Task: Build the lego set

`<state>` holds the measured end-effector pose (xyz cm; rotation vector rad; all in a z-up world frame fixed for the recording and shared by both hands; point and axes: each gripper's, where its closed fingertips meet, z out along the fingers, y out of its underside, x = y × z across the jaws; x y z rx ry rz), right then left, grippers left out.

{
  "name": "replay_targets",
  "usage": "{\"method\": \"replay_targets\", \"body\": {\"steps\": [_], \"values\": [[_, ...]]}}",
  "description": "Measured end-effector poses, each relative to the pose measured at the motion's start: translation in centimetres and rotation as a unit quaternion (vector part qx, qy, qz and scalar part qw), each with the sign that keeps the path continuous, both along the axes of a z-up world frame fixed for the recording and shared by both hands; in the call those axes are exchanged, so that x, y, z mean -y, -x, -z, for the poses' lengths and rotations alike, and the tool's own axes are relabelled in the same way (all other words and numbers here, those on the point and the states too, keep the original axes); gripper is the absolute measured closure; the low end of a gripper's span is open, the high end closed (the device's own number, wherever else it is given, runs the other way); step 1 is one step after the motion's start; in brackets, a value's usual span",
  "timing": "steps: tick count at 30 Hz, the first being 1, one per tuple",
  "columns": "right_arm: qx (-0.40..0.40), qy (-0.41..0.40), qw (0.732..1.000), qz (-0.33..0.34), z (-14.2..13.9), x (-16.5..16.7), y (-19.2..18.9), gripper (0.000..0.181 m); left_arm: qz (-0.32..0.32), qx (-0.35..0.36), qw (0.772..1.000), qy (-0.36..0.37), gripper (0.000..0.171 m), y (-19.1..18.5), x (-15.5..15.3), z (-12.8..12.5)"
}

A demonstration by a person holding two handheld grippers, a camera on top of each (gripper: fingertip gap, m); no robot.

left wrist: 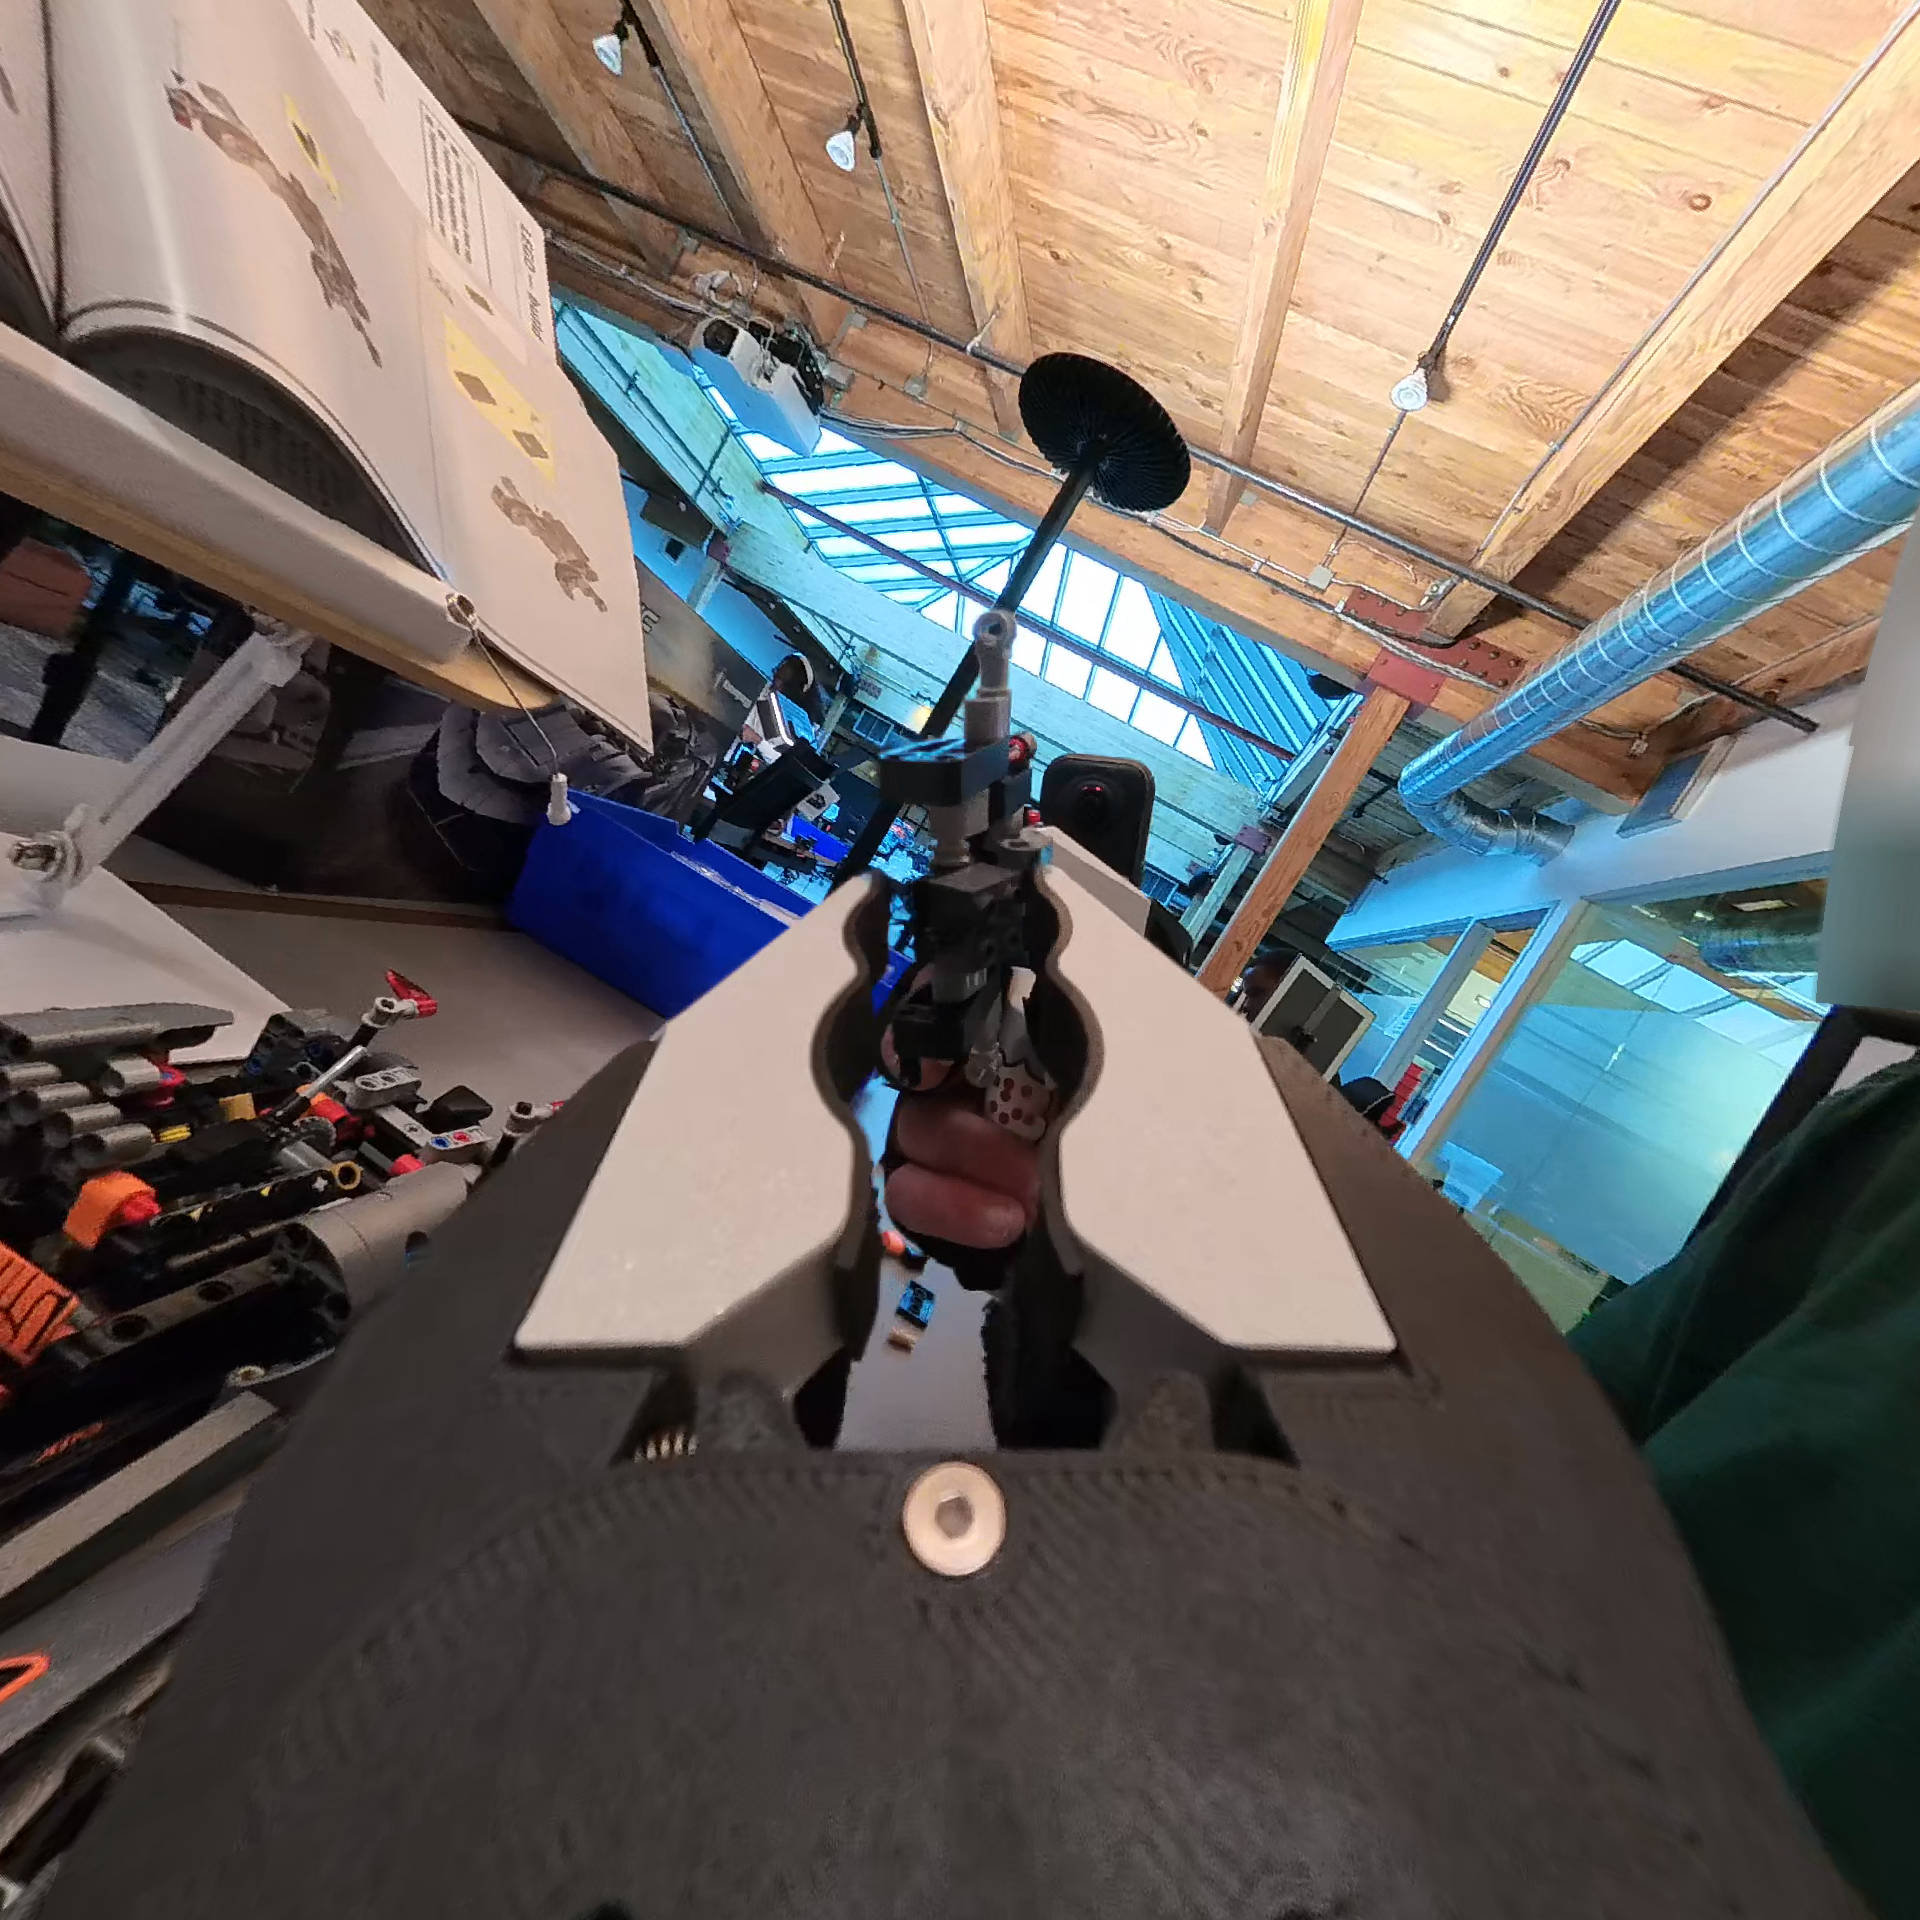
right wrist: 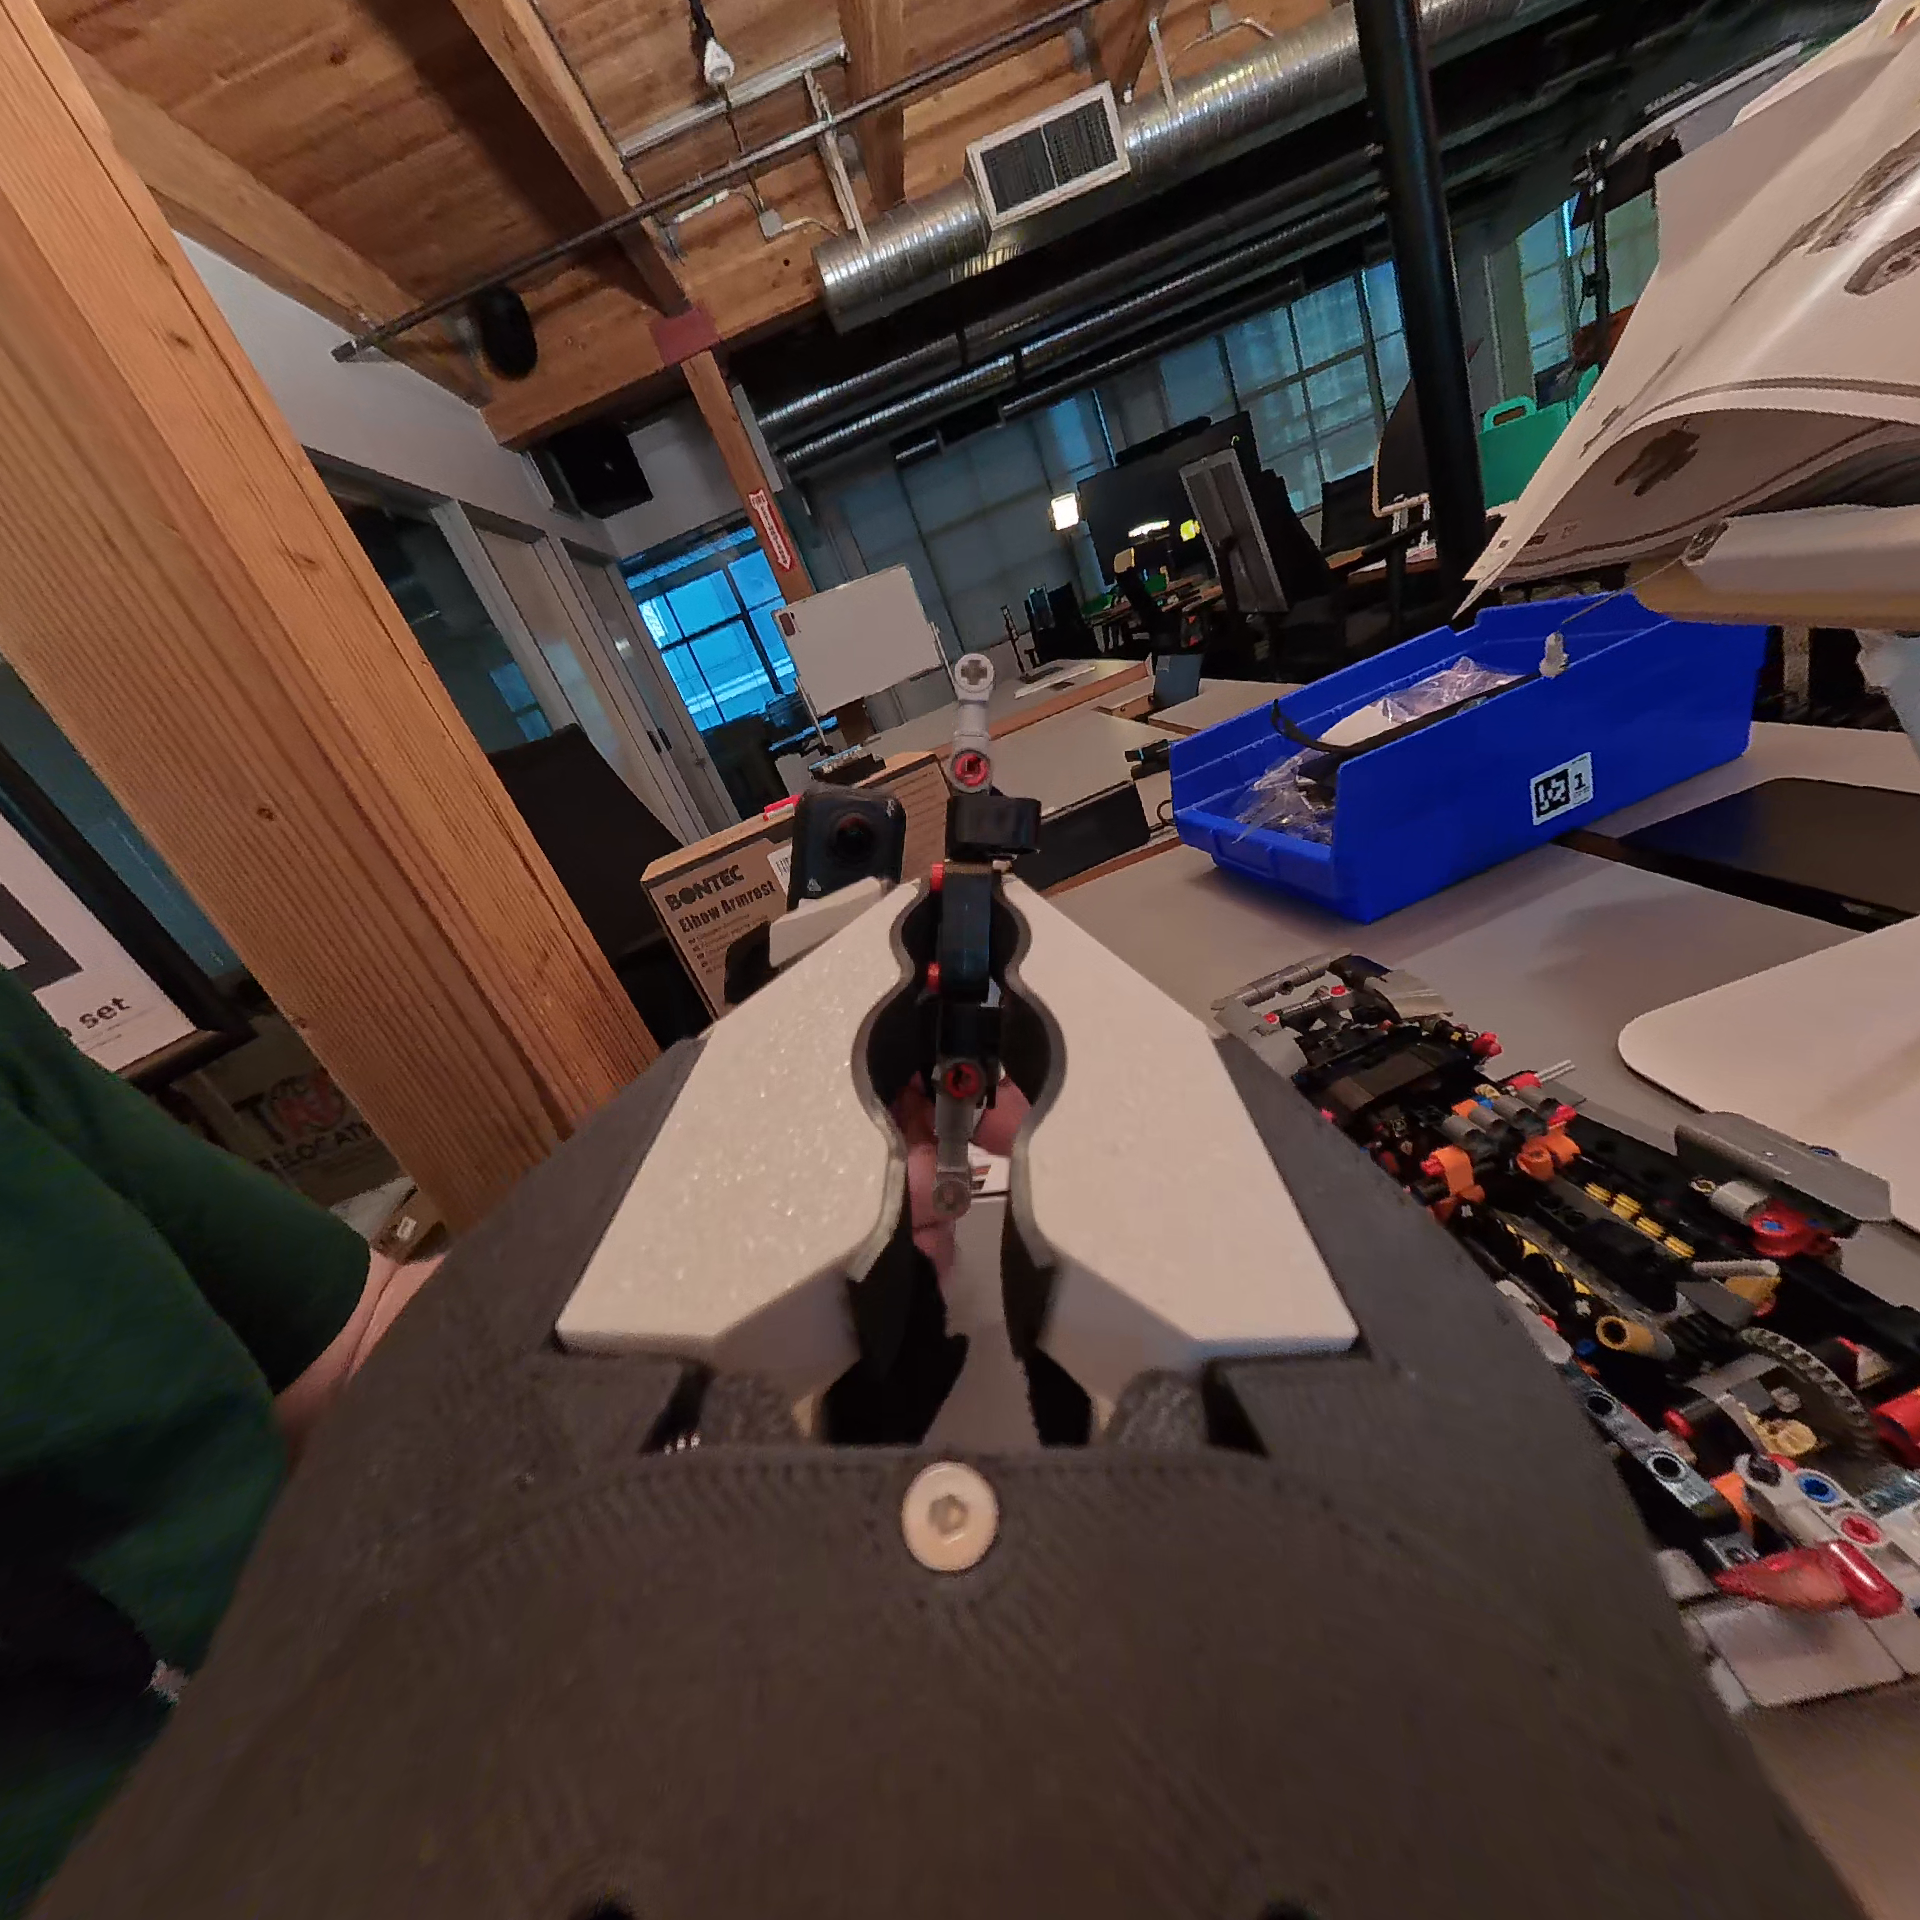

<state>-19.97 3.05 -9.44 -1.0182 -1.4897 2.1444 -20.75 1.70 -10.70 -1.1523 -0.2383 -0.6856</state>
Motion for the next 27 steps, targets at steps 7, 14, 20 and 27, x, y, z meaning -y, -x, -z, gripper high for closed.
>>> {"method": "replay_targets", "body": {"steps": [7,14,20,27], "values": [[0.042,-0.058,0.996,-0.048,2.2,0.5,-0.8,0.175,-0.031,-0.042,0.999,0.017,0.144,0.5,0.2,0.2],[0.064,-0.09,0.99,-0.082,3.9,1.6,-1.2,0.175,-0.017,-0.069,0.997,0.042,0.148,-0.5,-0.7,1.0],[0.049,-0.054,0.995,-0.064,2.9,0.4,-1.0,0.175,0.009,-0.052,0.997,0.054,0.146,-0.8,-1.1,1.5],[0.039,0.006,0.998,-0.057,2.0,-1.3,-0.9,0.174,0.06,-0.022,0.997,0.039,0.143,-1.7,-1.3,1.2]]}}
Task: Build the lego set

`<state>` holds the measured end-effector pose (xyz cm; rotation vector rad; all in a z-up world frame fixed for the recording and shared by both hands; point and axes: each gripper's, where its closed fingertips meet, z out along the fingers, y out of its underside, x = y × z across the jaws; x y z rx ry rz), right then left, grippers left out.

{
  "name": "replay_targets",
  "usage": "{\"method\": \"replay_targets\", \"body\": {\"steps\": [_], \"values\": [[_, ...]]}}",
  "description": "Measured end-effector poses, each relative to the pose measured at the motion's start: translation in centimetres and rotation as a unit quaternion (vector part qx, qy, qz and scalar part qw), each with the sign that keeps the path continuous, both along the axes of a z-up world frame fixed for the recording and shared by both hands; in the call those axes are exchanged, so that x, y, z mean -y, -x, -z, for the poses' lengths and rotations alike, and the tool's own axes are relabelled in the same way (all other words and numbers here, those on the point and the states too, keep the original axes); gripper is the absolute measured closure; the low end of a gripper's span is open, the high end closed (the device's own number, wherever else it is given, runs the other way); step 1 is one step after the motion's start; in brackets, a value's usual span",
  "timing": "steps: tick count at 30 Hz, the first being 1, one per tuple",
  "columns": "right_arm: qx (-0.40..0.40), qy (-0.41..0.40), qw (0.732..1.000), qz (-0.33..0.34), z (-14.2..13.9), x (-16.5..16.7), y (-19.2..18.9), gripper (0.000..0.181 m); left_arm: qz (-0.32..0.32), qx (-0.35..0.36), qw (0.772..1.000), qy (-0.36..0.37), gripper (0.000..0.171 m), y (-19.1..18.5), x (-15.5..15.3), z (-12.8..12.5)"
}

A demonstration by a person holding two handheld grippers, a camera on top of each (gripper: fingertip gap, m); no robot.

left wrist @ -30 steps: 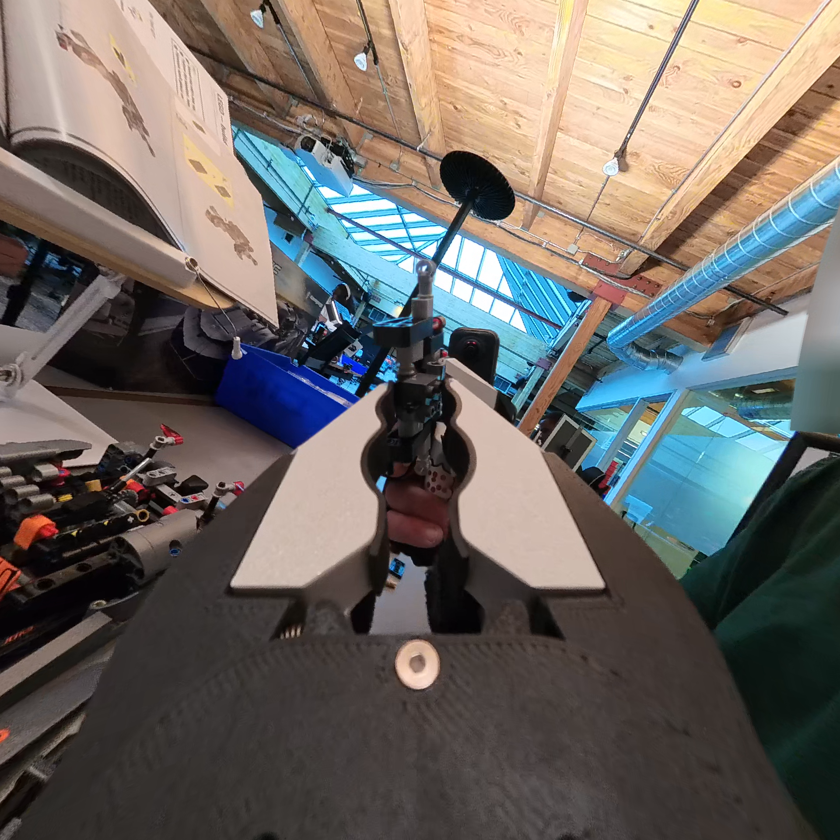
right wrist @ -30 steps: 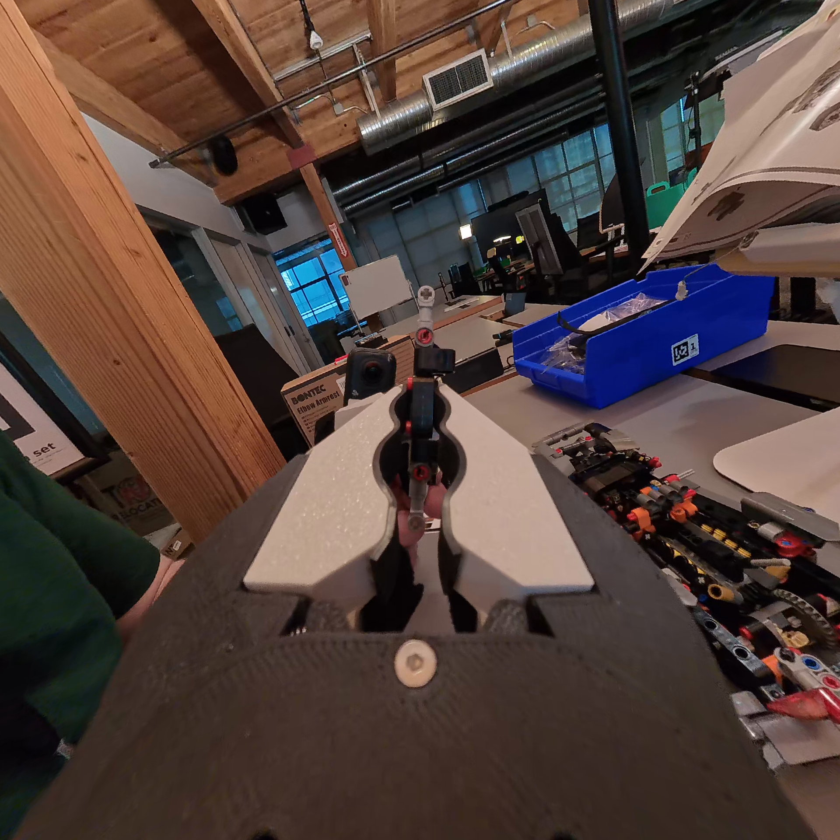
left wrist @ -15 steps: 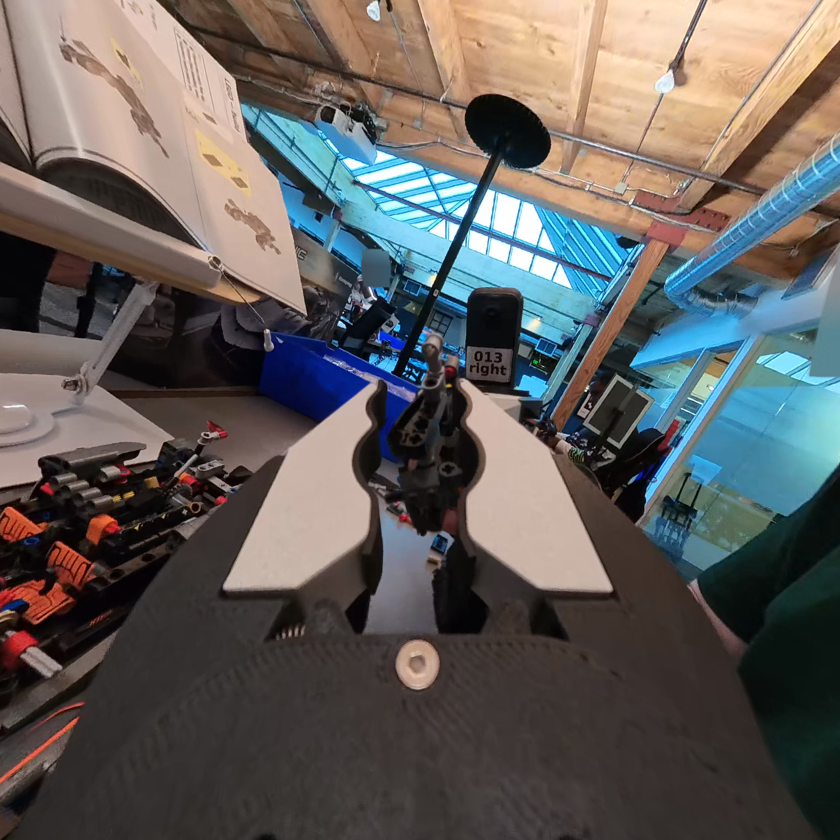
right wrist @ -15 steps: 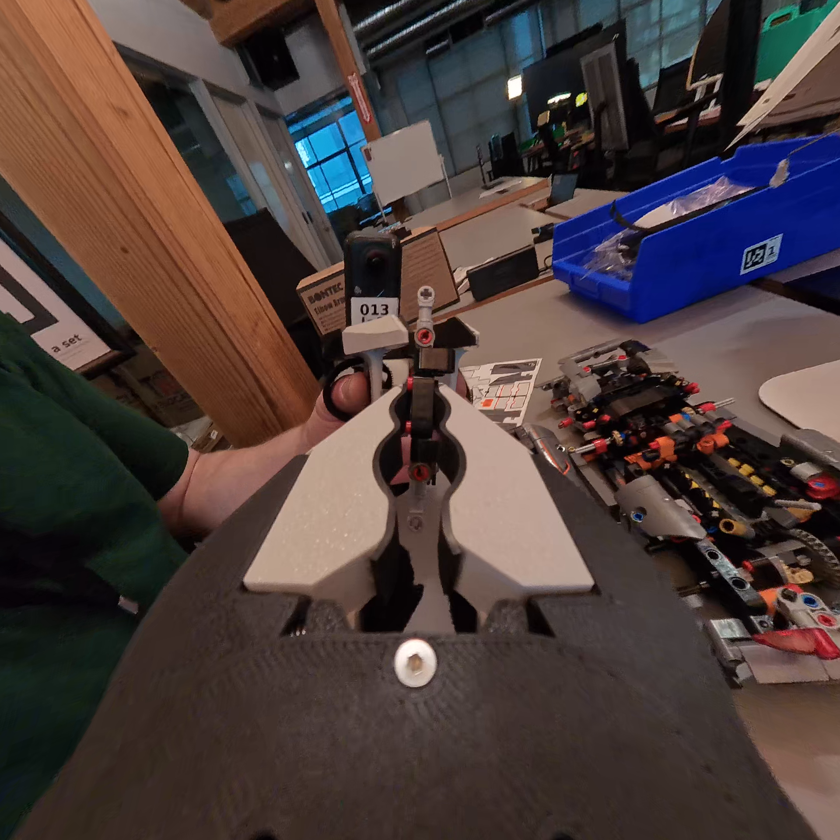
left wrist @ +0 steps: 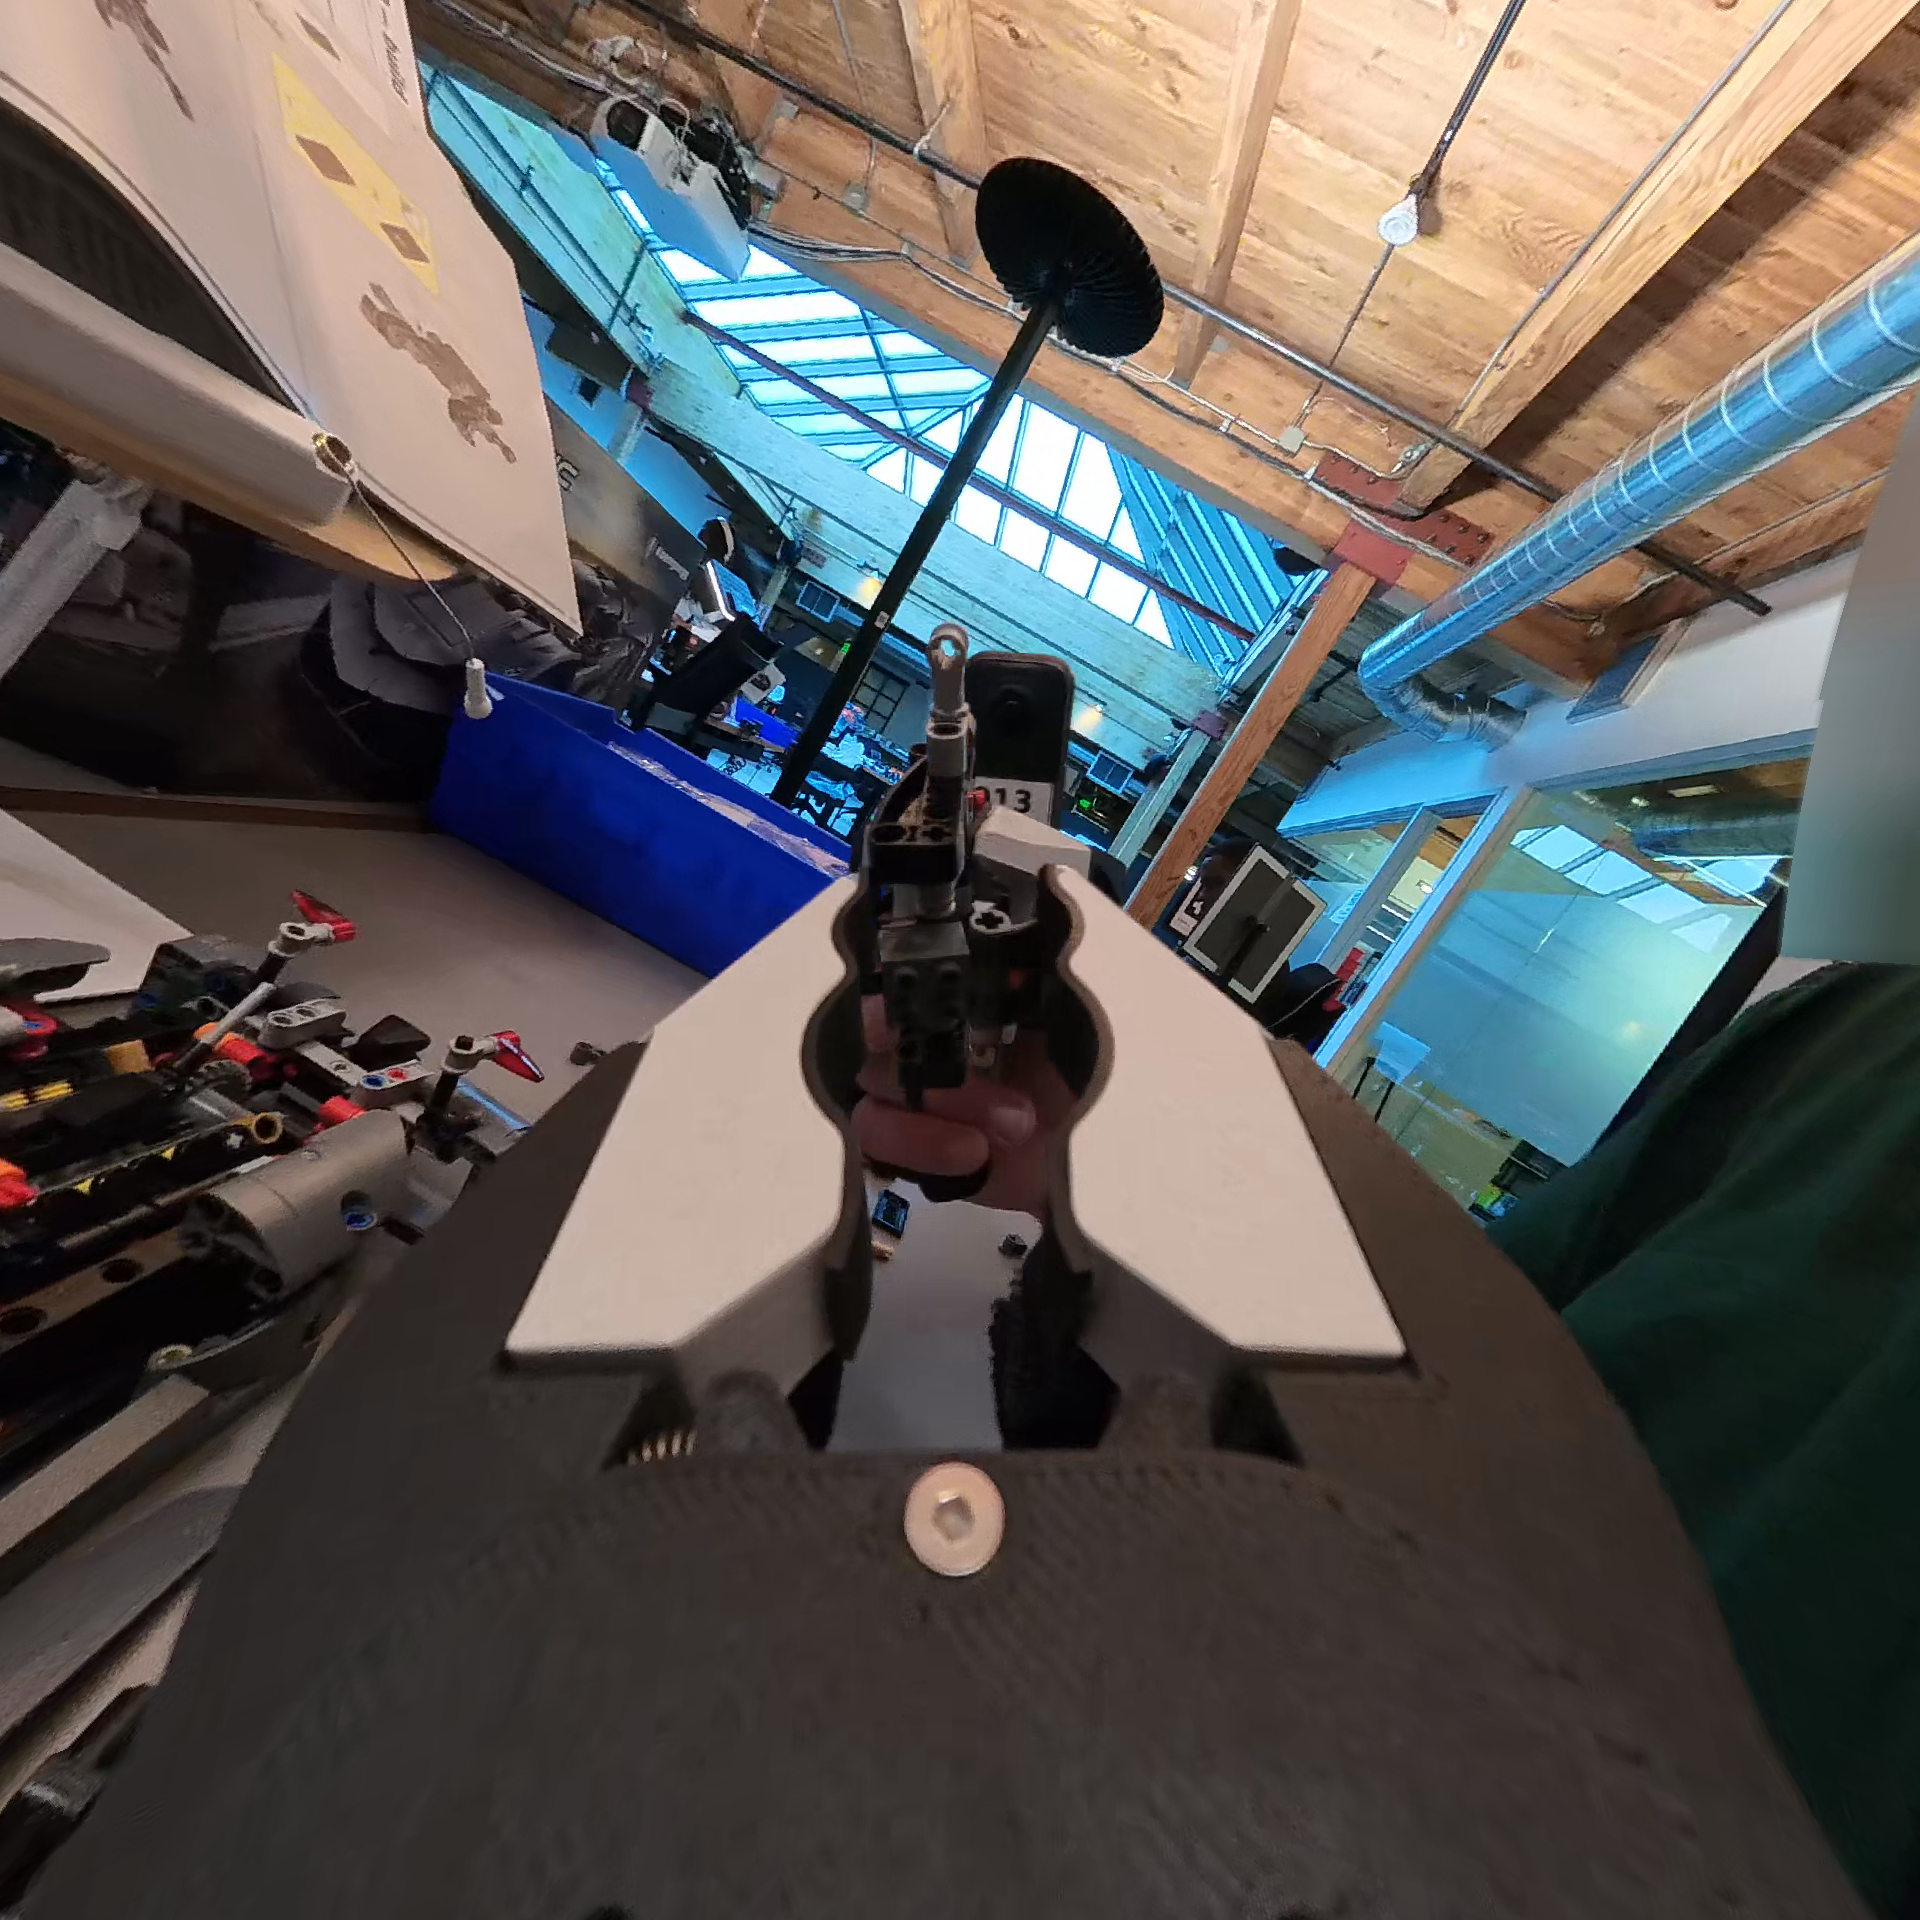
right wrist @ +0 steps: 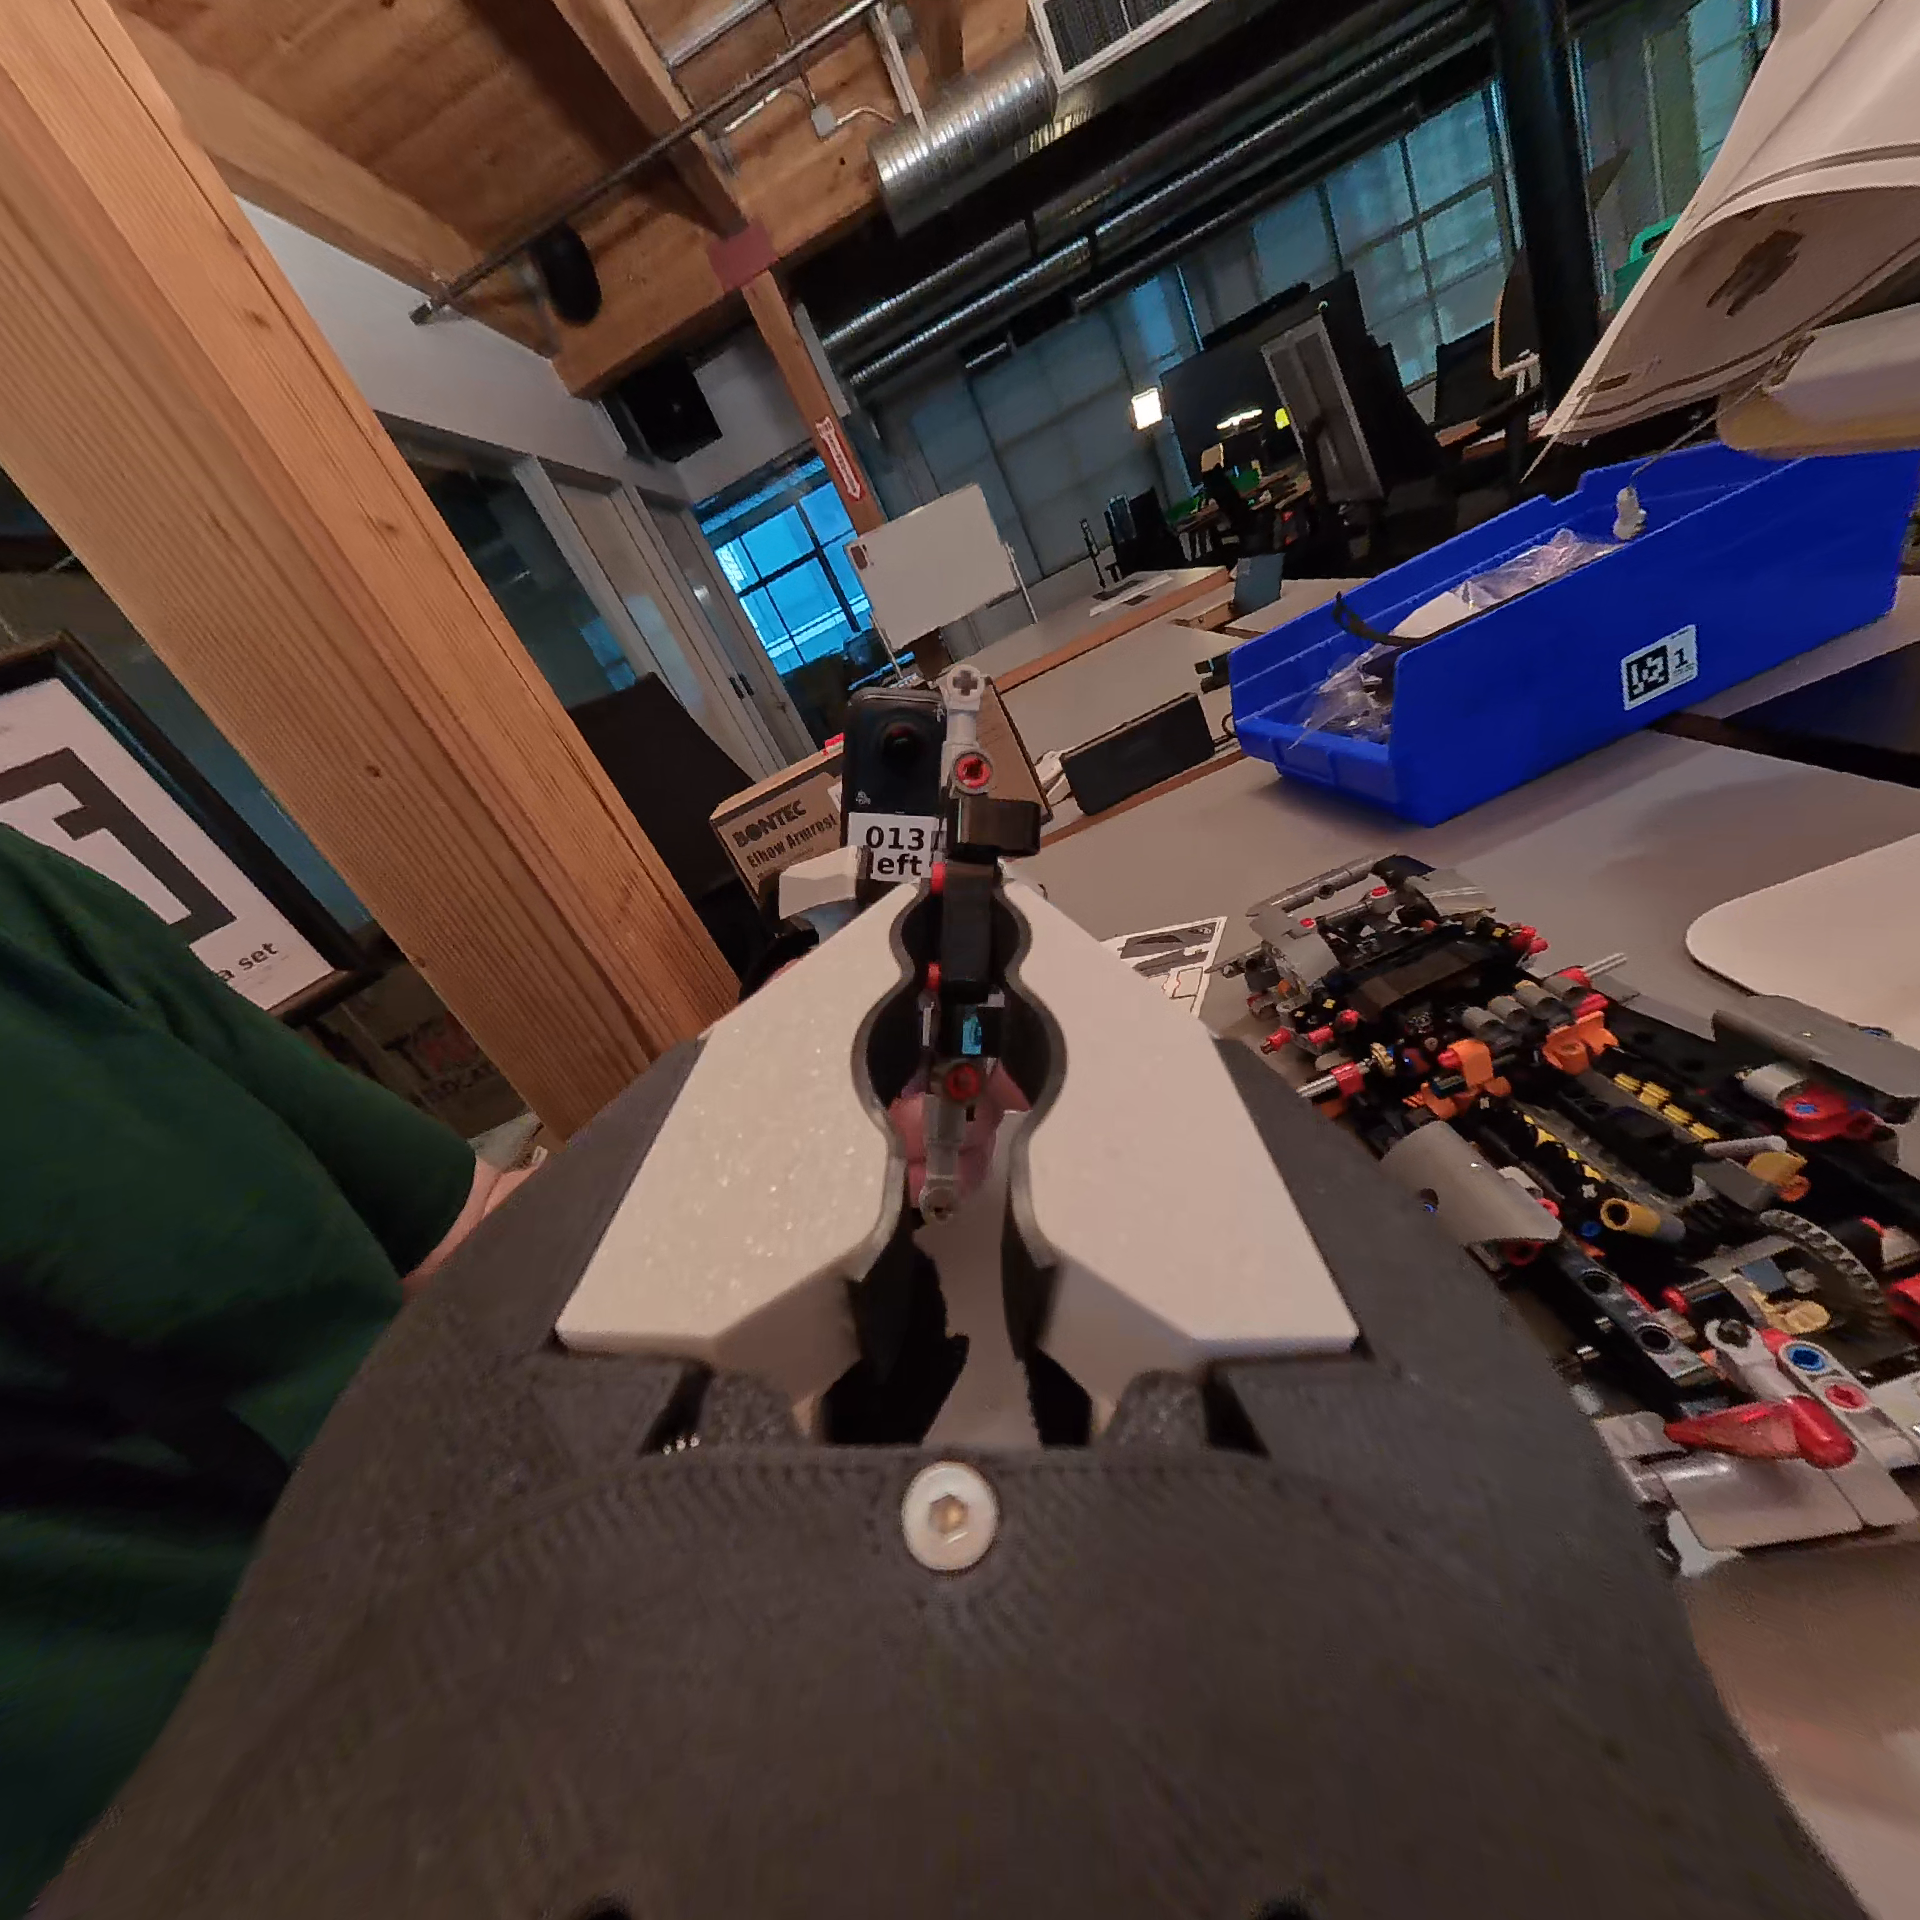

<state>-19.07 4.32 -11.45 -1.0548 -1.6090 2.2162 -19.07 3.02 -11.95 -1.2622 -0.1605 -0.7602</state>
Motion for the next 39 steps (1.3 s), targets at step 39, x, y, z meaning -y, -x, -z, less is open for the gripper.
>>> {"method": "replay_targets", "body": {"steps": [39], "values": [[0.017,0.151,0.988,-0.013,-1.1,-2.0,0.3,0.175,0.067,0.036,0.993,-0.087,0.145,-1.2,1.6,-2.4]]}}
